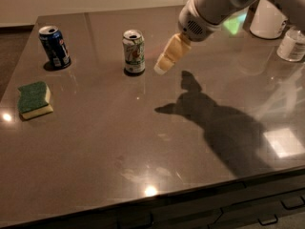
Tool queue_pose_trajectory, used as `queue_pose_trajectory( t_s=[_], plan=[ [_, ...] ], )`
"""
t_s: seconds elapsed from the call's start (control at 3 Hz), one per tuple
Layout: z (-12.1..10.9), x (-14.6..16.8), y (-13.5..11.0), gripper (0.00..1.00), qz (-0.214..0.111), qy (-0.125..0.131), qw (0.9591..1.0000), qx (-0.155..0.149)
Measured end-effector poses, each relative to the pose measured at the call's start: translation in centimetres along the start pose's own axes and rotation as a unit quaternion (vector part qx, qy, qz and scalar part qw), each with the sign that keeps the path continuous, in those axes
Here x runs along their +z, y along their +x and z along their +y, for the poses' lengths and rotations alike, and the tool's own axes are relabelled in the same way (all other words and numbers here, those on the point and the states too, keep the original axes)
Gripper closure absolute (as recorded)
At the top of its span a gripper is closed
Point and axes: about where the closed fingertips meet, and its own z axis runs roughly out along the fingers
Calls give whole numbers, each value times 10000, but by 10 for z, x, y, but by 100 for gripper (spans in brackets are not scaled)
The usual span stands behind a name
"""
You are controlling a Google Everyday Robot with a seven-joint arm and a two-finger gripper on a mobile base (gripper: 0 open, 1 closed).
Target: Move 7up can near sponge
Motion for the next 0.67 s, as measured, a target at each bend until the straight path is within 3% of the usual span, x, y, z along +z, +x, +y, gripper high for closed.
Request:
queue_pose_trajectory(
  t_s=[0.33, 0.67],
  plan=[
    [-6, 20, -16, 0, -34, 60, 9996, 261],
    [-4, 54, -48, 0, -184, 99, 9981, 571]
  ],
)
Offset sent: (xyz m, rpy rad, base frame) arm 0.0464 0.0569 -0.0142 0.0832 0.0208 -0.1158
